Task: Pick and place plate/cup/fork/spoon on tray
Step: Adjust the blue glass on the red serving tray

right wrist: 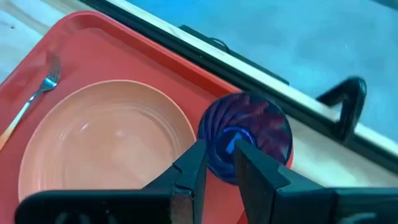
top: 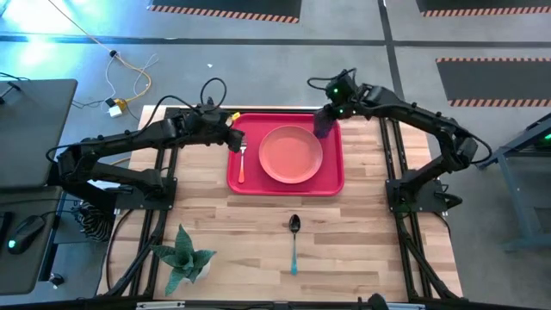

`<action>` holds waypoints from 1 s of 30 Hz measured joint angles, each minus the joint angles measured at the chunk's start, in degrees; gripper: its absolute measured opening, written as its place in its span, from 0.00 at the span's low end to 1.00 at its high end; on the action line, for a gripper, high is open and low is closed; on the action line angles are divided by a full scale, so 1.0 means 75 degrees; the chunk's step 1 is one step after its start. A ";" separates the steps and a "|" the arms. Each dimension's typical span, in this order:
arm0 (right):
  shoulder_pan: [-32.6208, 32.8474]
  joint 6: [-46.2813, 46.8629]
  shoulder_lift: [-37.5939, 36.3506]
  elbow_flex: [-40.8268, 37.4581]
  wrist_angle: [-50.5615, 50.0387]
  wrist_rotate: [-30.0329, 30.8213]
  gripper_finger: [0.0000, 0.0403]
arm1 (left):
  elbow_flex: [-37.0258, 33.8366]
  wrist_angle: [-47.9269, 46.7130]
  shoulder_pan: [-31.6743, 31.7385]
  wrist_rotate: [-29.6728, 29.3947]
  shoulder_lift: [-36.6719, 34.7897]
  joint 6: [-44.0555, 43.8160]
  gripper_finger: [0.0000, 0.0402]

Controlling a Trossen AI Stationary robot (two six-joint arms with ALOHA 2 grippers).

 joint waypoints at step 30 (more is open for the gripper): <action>-0.0127 -0.1066 0.1141 0.0000 0.0392 -0.1697 0.18 | 0.0000 0.0122 0.0000 -0.1191 0.0000 -0.1914 0.10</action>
